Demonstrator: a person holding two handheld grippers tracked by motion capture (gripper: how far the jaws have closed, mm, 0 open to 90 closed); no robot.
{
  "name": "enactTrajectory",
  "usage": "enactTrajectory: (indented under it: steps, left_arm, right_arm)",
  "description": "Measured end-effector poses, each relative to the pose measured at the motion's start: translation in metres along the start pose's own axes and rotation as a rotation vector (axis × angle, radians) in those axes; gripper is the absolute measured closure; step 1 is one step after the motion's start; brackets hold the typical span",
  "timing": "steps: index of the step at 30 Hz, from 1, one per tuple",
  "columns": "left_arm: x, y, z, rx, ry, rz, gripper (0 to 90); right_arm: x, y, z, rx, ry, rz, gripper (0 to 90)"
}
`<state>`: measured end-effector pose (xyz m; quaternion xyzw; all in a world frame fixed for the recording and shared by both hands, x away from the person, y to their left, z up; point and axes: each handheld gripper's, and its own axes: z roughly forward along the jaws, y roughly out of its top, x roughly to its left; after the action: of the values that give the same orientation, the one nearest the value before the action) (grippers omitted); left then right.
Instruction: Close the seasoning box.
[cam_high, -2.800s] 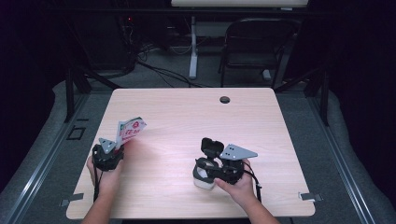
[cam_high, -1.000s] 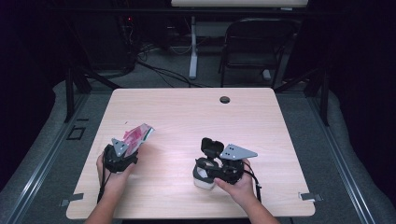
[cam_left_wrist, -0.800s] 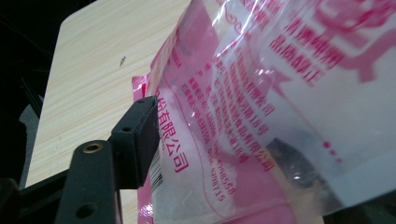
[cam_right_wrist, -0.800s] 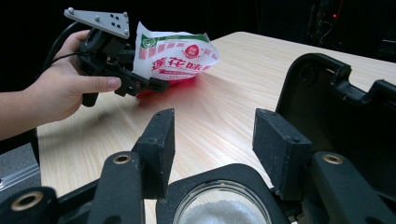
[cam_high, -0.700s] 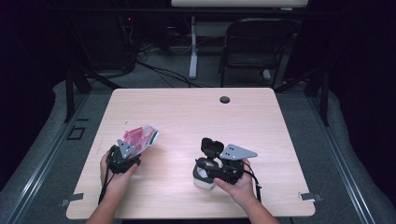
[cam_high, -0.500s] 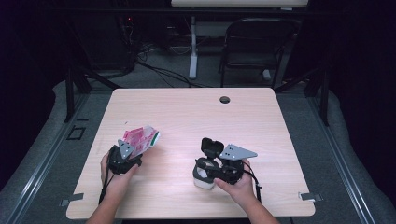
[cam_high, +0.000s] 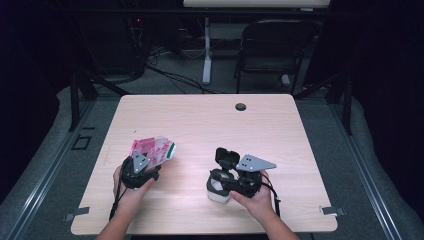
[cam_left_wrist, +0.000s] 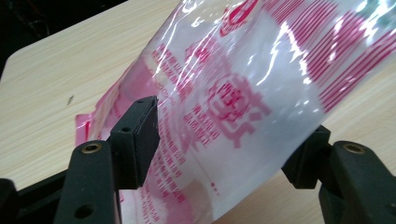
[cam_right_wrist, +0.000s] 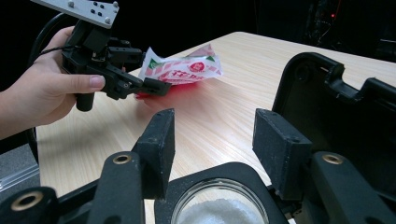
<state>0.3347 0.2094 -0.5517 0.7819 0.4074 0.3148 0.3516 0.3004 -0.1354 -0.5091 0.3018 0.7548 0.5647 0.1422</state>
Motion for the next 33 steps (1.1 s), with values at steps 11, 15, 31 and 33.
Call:
enactTrajectory:
  steps: [11,15,31,33]
  left_arm:
    - [-0.017,0.007,0.004,-0.01,-0.054,0.04,36.5]
    - [-0.025,0.011,0.007,-0.018,-0.079,0.059,36.4]
    - [-0.041,0.022,0.013,-0.035,-0.138,0.088,36.0]
    - [-0.042,0.023,0.013,-0.036,-0.141,0.094,36.1]
  right_arm:
    - [-0.001,-0.001,-0.006,-0.005,-0.016,0.003,48.9]
    - [-0.001,-0.002,-0.01,-0.009,-0.026,0.004,50.0]
    - [-0.009,-0.002,-0.032,-0.026,-0.078,0.045,60.7]
    - [-0.01,-0.001,-0.036,-0.032,-0.086,0.05,61.6]
